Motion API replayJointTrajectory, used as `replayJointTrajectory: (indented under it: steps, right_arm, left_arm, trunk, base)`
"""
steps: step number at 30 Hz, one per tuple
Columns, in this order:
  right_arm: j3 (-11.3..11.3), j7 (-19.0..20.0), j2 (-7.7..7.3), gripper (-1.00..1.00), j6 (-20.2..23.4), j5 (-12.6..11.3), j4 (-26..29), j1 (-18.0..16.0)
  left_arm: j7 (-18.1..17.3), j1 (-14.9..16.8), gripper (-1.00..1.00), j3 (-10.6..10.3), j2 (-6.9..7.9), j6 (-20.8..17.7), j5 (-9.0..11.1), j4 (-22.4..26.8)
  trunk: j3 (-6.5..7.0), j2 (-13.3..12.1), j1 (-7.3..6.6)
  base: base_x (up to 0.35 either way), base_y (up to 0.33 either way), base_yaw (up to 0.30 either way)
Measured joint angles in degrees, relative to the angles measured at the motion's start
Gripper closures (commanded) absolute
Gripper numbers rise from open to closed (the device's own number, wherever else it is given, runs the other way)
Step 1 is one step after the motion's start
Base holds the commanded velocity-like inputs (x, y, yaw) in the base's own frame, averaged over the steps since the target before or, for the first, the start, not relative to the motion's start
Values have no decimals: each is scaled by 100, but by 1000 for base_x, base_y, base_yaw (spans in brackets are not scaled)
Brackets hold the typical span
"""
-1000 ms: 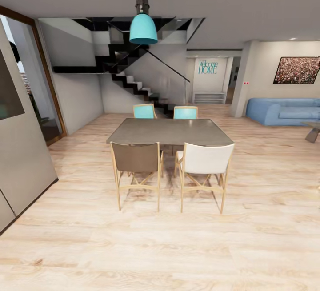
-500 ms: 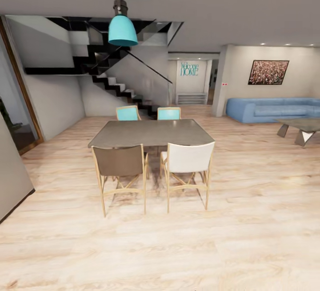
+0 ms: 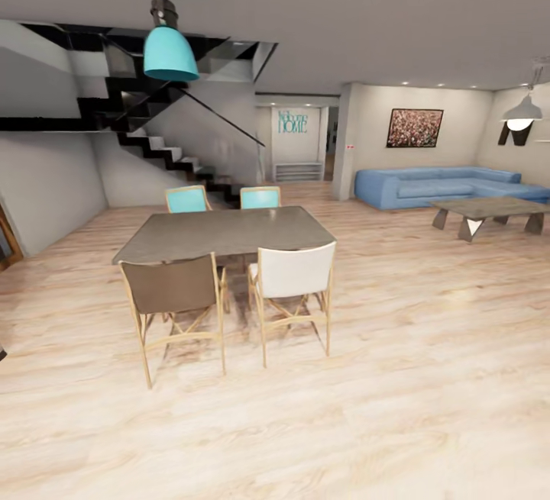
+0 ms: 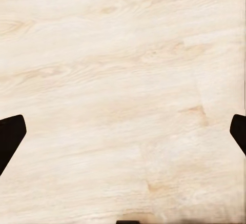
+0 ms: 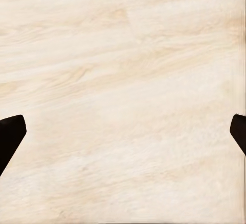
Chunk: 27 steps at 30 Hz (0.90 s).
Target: Pick up the poster from the kitchen countertop and hang it on one of the wall nails in the kitchen.
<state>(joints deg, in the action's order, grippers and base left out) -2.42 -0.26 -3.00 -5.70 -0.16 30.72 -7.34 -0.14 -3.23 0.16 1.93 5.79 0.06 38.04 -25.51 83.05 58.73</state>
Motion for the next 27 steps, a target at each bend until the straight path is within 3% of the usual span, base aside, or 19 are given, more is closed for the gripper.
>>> replayJointTrajectory:
  steps: [11,27]
  right_arm:
    - [1,-8,0,-100,-1,0,-1,-1]
    - [-1,-8,0,-100,0,0,0,0]
  left_arm:
    - [-9,0,-100,-13,-1,-2,-5,-46]
    - [-9,0,-100,-8,0,1,-5,-50]
  trunk:
    - [11,-1,1]
    - [46,0,0]
  base:
    - [-143,145,-87]
    - [-13,13,-254]
